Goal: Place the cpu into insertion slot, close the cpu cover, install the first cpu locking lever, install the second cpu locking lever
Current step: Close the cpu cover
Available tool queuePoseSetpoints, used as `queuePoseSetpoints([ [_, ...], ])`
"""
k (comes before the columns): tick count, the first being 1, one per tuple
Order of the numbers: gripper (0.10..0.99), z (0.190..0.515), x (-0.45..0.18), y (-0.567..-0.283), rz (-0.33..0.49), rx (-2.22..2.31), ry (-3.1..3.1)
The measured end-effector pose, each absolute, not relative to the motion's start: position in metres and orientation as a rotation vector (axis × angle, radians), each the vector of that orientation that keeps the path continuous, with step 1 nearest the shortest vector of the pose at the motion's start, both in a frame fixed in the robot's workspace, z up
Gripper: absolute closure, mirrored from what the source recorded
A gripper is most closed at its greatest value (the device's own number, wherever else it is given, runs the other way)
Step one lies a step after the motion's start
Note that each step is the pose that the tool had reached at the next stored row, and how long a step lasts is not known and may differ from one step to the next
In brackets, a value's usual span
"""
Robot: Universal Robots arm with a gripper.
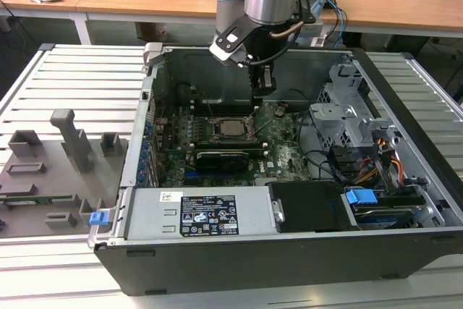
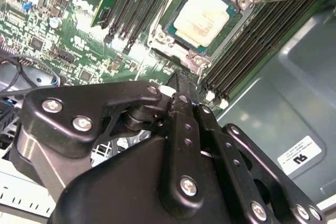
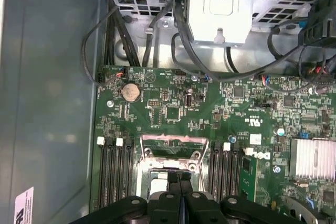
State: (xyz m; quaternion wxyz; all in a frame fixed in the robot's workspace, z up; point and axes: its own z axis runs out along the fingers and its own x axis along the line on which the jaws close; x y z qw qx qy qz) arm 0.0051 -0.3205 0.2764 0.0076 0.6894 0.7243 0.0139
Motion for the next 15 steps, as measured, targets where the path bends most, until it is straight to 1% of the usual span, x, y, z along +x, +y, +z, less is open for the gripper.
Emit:
queuePoseSetpoints([
  [15,0.98,0.273,0.027,-0.32,0.038,2.14,2.285],
])
